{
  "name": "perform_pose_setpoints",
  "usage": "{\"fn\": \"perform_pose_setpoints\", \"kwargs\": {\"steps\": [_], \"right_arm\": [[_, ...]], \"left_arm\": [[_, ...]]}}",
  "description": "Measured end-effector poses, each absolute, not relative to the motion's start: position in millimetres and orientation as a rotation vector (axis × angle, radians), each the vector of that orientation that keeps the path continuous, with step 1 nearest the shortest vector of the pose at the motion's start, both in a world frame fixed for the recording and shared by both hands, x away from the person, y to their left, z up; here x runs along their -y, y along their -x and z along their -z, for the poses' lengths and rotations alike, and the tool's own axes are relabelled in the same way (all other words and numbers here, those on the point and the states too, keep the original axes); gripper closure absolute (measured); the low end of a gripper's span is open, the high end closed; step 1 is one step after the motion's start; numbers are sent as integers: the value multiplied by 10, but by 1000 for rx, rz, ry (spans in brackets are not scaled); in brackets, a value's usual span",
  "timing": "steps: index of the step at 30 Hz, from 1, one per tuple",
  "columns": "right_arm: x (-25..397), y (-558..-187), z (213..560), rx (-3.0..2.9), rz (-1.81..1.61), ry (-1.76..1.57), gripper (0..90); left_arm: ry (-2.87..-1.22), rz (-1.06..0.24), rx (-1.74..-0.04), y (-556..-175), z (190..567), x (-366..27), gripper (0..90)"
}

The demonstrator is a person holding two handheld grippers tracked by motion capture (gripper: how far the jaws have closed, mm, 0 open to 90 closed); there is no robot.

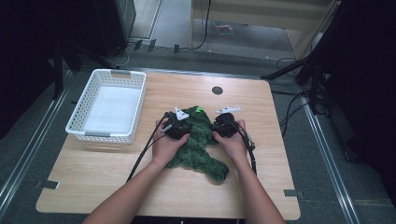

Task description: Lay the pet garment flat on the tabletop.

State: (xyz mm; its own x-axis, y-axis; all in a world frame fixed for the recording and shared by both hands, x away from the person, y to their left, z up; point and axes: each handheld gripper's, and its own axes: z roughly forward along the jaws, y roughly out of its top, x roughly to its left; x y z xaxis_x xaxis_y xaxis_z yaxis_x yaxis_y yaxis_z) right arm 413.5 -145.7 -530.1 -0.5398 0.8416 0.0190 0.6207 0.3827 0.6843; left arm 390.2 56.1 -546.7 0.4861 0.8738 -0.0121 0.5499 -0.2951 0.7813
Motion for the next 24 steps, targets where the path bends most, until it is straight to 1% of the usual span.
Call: {"fn": "perform_pose_setpoints", "kwargs": {"steps": [1, 6, 11, 15, 16, 17, 18, 19, 20, 21, 23, 24], "right_arm": [[1446, -4159, 5295, -2293, -900, -1246, 900], [1414, -4294, 5285, -2231, -916, -1235, 900], [1322, -4492, 5355, -2192, -940, -1242, 900], [1338, -4510, 5351, -2180, -971, -1245, 900], [1402, -4505, 5319, -2183, -1036, -1279, 900], [1440, -4498, 5298, -2198, -1092, -1304, 831], [1440, -4498, 5298, -2198, -1092, -1304, 831], [1470, -4486, 5277, -2213, -1134, -1326, 746], [1494, -4455, 5253, -2236, -1184, -1323, 692], [1500, -4431, 5243, -2255, -1199, -1315, 662], [1466, -4385, 5257, -2342, -1155, -1279, 565], [1444, -4374, 5276, -2380, -1099, -1252, 582]], "left_arm": [[-1985, -555, -1167, -3898, 5468, -561, 654], [-1985, -575, -1155, -3881, 5473, -552, 644], [-2004, -590, -1145, -3865, 5475, -532, 634], [-2004, -590, -1147, -3866, 5474, -534, 634], [-2001, -590, -1148, -3866, 5475, -533, 634], [-2000, -590, -1148, -3867, 5475, -533, 634], [-1999, -591, -1149, -3868, 5475, -536, 634], [-1996, -590, -1150, -3869, 5475, -537, 634], [-1996, -590, -1150, -3871, 5476, -538, 634], [-1995, -591, -1151, -3871, 5476, -536, 633], [-1994, -591, -1153, -3872, 5476, -535, 634], [-1995, -591, -1153, -3872, 5476, -534, 633]]}}
